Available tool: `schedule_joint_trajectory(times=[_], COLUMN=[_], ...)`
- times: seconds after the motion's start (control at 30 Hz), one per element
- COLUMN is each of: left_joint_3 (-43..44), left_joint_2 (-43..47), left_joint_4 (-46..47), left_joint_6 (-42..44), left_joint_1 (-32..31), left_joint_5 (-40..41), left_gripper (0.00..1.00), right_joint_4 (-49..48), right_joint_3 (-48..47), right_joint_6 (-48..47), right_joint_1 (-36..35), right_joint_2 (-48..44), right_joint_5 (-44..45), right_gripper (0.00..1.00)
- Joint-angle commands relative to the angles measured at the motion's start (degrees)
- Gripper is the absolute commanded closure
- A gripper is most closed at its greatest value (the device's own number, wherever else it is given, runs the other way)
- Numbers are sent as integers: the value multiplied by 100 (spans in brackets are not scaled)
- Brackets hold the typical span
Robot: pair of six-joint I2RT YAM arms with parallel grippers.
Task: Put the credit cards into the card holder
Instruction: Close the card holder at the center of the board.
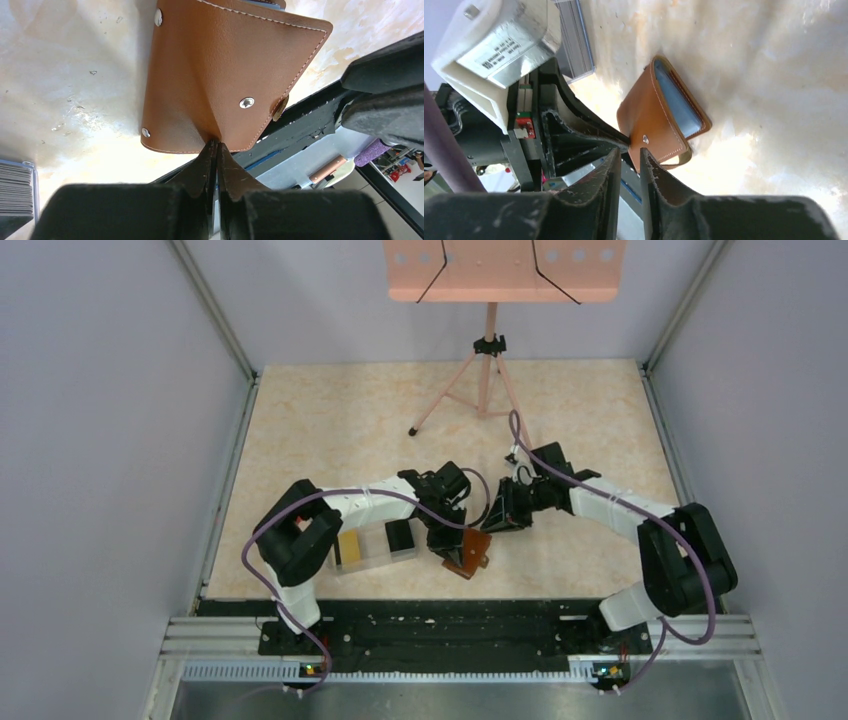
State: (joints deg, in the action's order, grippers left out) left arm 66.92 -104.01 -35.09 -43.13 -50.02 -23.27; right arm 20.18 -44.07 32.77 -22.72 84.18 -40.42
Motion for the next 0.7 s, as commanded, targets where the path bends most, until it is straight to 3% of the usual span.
schedule_joint_trajectory(times=[0.0, 0.23, 0.67], left_joint_3=[61, 45, 402], left_joint_2=[98, 85, -415], left_joint_4=[138, 752, 965], left_joint_6=[53, -151, -287], left_joint_1=[-8, -8, -116], left_joint_5=[-34, -396, -618], left_gripper=[90, 68, 63], right_joint_4=[-182, -808, -710], right_joint_3=[-86, 139, 302], right_joint_6=[-144, 117, 27], right_joint_1=[-4, -2, -4], right_joint_2=[261, 997, 1153], right_joint_5=[-103, -344, -143], right_gripper=[81, 84, 87])
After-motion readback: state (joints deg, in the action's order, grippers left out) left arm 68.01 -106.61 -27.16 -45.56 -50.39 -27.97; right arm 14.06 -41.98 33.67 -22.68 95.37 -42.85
